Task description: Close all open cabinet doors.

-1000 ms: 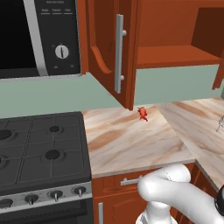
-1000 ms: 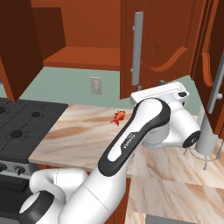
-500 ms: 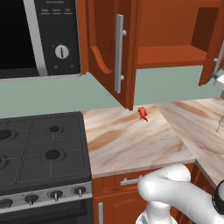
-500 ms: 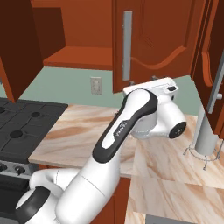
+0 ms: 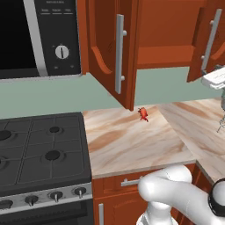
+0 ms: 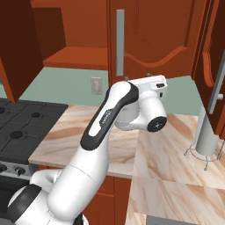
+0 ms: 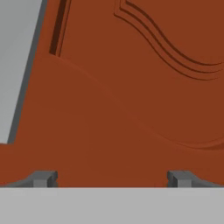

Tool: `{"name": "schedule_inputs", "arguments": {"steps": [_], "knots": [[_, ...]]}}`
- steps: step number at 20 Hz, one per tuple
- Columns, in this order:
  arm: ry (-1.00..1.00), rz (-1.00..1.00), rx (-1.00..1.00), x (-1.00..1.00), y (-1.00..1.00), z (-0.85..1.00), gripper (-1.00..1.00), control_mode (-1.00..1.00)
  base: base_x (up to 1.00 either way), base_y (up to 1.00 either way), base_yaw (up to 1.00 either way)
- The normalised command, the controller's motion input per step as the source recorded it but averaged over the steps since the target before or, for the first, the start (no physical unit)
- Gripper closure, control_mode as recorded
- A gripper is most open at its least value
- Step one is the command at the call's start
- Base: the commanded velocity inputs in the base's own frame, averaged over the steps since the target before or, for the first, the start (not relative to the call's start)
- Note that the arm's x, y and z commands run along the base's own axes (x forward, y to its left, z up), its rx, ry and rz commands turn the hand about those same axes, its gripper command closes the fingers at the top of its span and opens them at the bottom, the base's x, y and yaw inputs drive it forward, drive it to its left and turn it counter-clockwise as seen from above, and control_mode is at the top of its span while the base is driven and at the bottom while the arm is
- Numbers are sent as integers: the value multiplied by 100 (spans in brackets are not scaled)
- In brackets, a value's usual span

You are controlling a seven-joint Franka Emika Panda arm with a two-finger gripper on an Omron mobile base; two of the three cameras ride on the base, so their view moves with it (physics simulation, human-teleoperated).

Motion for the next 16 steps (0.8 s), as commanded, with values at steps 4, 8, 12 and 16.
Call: {"name": "schedule_inputs", "arguments": {"steps": [4,8,12,16], "knots": [[0,-14,0,42,28,0,-100,-100,0,0,0],[0,-14,0,40,21,0,-100,-100,0,0,0],[0,-13,0,36,16,0,-100,-100,0,0,0],[0,-12,0,33,14,0,-100,-100,0,0,0]]}}
